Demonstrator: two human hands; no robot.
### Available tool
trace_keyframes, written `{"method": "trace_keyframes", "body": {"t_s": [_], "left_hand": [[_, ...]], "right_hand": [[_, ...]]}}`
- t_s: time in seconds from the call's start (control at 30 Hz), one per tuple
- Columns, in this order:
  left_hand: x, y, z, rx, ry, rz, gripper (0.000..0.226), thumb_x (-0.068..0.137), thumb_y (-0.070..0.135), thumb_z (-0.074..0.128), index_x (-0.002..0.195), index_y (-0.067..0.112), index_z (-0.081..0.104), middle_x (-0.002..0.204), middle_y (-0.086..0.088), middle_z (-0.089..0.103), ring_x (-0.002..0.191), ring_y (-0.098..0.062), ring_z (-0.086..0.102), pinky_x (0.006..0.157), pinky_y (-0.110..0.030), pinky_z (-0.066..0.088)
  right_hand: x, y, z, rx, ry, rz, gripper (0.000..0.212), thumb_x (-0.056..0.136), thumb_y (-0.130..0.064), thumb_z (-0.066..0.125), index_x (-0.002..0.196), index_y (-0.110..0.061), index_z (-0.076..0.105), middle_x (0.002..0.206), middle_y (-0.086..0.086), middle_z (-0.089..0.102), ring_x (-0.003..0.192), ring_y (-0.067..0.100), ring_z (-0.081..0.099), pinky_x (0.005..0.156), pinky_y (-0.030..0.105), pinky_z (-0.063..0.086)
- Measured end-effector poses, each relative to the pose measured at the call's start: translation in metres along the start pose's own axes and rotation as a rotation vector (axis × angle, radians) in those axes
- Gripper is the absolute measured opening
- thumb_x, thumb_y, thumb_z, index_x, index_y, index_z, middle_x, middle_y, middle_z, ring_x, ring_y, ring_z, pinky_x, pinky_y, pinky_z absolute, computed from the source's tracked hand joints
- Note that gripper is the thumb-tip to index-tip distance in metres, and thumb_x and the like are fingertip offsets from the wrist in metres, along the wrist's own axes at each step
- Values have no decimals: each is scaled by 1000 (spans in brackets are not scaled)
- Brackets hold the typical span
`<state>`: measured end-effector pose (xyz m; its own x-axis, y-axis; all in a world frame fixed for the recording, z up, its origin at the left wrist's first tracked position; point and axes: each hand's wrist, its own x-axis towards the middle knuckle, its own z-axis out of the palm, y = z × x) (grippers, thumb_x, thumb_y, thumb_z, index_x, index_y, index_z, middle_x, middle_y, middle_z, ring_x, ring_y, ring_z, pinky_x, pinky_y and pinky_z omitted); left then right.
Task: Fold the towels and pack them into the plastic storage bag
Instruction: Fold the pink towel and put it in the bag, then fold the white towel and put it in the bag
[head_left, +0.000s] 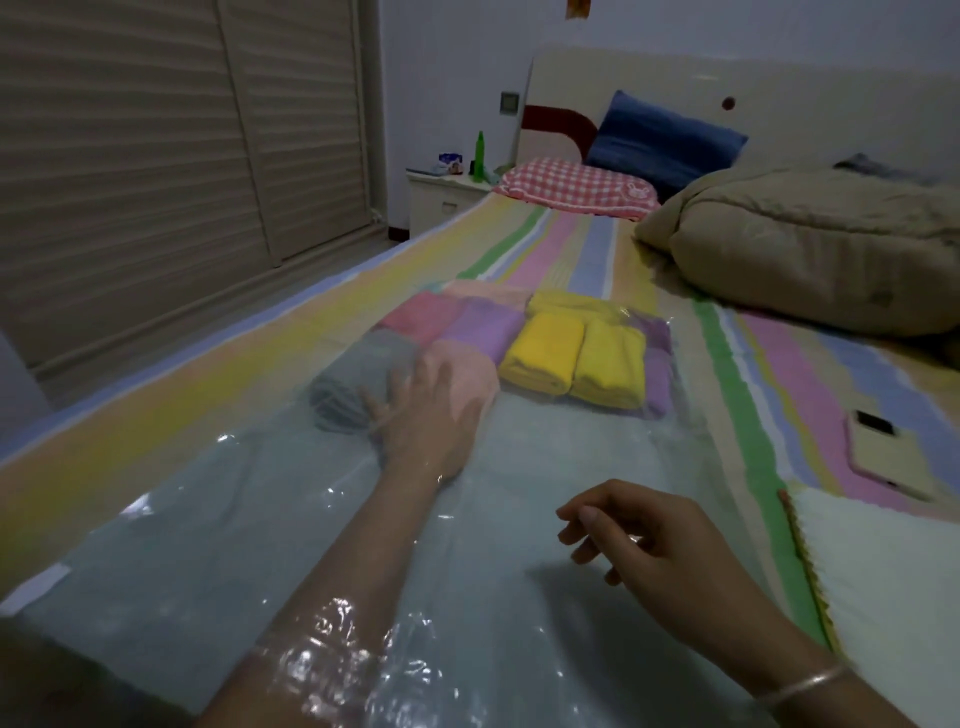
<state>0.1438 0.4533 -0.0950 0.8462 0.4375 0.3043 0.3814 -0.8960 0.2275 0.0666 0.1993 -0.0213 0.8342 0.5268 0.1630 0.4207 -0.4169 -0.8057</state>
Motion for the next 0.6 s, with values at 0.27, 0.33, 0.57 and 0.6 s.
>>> {"method": "trace_keyframes", "body": {"t_s": [0.27,0.33,0.57,0.6], "left_hand": [[-173,6,-15,17,-33,149,70,98,46,15,124,0,61,132,-27,53,127,-38,49,106,-59,24],[-234,25,-40,-40,-90,190,78,99,46,1,128,1,58,136,-23,52,131,-34,45,105,-56,22],[-354,145,-168,-185,-424,532,52,81,53,30,110,26,62,111,3,67,104,-19,62,88,-33,50],[-354,166,-170,-223,-372,574,50,82,52,29,109,27,62,106,4,68,99,-19,63,84,-34,50]], "right_hand": [[-58,8,-39,-189,151,-27,19,90,-15,61,84,-31,70,77,-21,70,77,-2,63,65,25,52],[-86,18,-57,-253,194,12,18,89,-17,62,85,-33,70,81,-19,70,77,-1,63,66,21,51],[-198,71,-124,-404,315,218,17,89,-17,61,90,-31,71,95,-13,69,87,7,62,79,31,51],[-215,82,-137,-431,352,263,17,88,-17,61,90,-30,71,96,-11,68,90,10,61,81,34,51]]}}
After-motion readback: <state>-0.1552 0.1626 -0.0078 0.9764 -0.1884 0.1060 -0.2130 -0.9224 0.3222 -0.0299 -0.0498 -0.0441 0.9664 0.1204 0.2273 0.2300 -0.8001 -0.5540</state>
